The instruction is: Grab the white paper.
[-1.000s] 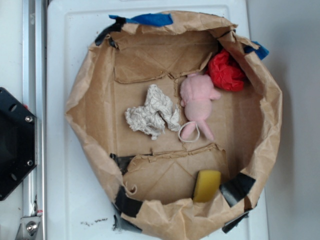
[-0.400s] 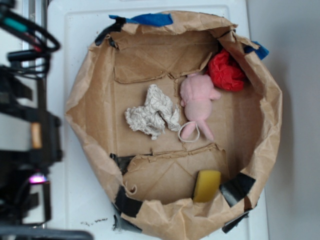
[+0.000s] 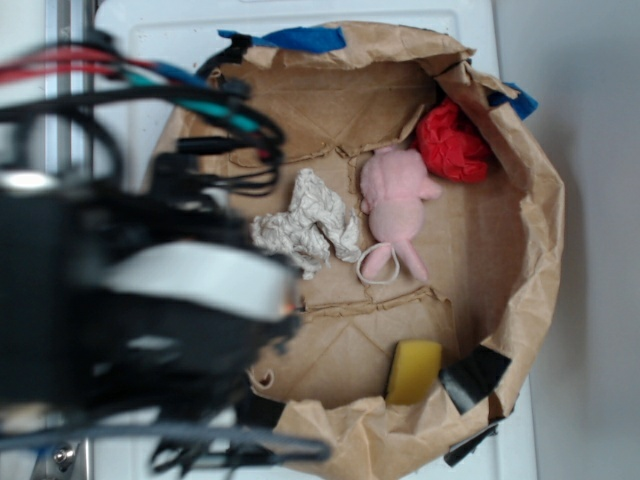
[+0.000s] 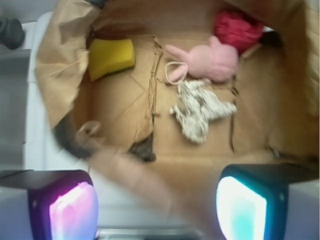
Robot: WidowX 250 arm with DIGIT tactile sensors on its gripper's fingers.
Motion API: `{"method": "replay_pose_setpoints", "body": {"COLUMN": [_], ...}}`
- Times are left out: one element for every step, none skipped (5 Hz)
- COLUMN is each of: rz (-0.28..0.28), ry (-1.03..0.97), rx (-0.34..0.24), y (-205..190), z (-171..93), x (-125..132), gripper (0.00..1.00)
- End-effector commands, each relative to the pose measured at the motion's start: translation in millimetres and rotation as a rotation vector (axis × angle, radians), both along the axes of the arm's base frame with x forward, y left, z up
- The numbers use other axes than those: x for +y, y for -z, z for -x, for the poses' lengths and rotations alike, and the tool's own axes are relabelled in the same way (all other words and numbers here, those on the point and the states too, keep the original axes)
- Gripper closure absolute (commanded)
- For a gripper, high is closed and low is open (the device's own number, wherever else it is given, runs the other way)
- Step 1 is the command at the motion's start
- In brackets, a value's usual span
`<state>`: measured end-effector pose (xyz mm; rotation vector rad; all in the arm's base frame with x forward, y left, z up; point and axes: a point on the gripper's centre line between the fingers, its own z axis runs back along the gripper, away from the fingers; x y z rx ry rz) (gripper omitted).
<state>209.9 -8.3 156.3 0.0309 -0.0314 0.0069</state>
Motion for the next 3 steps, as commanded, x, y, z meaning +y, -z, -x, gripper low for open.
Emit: {"method": "replay_pose_setpoints", "body": {"rz": [0.044, 0.007, 0.023], "ry": [0.018, 0.039, -0.008], "rx": [-0.033, -0.028, 0.035], "y": [30.1, 51.8, 71.0], "z": [-13.8, -4.2, -7.6], "x": [15.7, 19.1, 35.8], "gripper": [0.00, 0.00, 0.00]}}
